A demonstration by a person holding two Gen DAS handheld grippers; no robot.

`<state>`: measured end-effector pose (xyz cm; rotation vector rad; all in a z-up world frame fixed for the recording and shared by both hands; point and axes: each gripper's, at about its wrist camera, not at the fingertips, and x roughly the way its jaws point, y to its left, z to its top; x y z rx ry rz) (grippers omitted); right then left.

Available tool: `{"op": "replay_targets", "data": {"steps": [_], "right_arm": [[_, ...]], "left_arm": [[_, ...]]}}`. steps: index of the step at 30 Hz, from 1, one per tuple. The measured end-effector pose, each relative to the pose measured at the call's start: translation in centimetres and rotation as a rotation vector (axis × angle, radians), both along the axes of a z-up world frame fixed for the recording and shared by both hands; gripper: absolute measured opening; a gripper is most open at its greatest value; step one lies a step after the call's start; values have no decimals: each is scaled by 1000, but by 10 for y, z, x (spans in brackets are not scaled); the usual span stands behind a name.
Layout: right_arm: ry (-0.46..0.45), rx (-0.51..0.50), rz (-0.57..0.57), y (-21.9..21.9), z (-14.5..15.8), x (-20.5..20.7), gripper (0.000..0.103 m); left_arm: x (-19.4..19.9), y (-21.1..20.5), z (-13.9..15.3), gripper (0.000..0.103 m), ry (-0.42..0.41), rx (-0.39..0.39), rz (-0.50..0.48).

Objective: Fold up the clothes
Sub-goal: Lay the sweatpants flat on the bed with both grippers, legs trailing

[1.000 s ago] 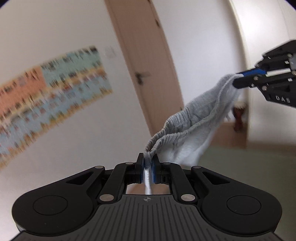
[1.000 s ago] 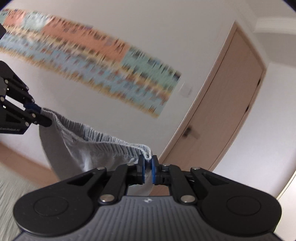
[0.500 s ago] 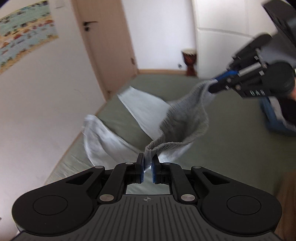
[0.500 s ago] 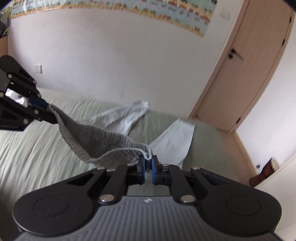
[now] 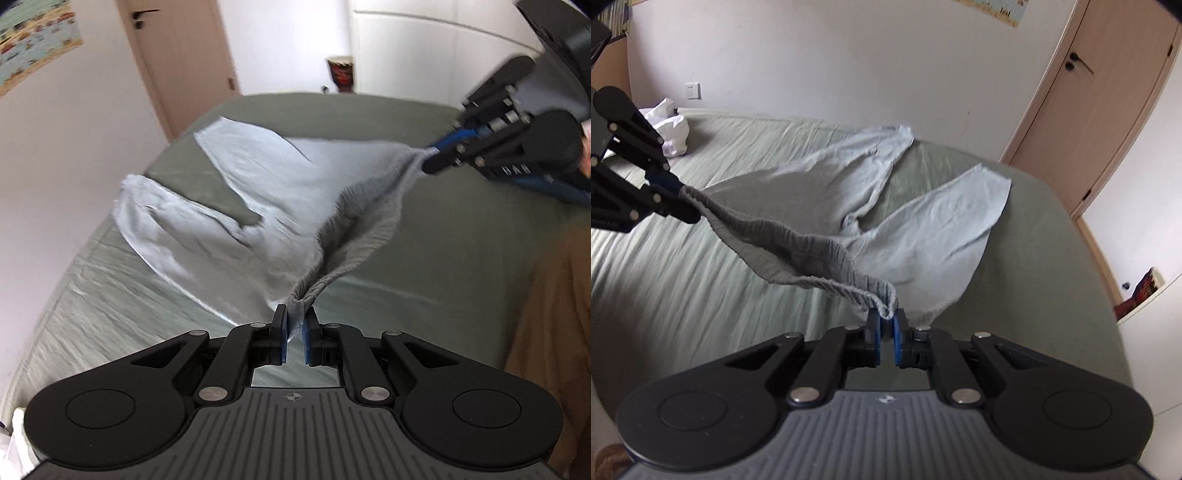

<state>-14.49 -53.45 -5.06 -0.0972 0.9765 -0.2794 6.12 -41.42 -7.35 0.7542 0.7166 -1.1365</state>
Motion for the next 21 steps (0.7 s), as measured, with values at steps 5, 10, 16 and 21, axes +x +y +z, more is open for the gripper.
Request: {"op": "replay_targets", "data": {"steps": [5,10,16,21], "right_arm": [[71,31,24,1,-16,-17,7],[125,81,31,4,-34,-35,7],[162,138,27,3,-46,-45,7],[209,195,21,-7,-60,-42,7]], "left_arm": [[-17,-1,-21,8,23,55,-61],[-8,-3,-38,8,81,82,-54],[8,-8,-53,8,122,91,-33],[19,-16,-74,8,134,144,-41]]}}
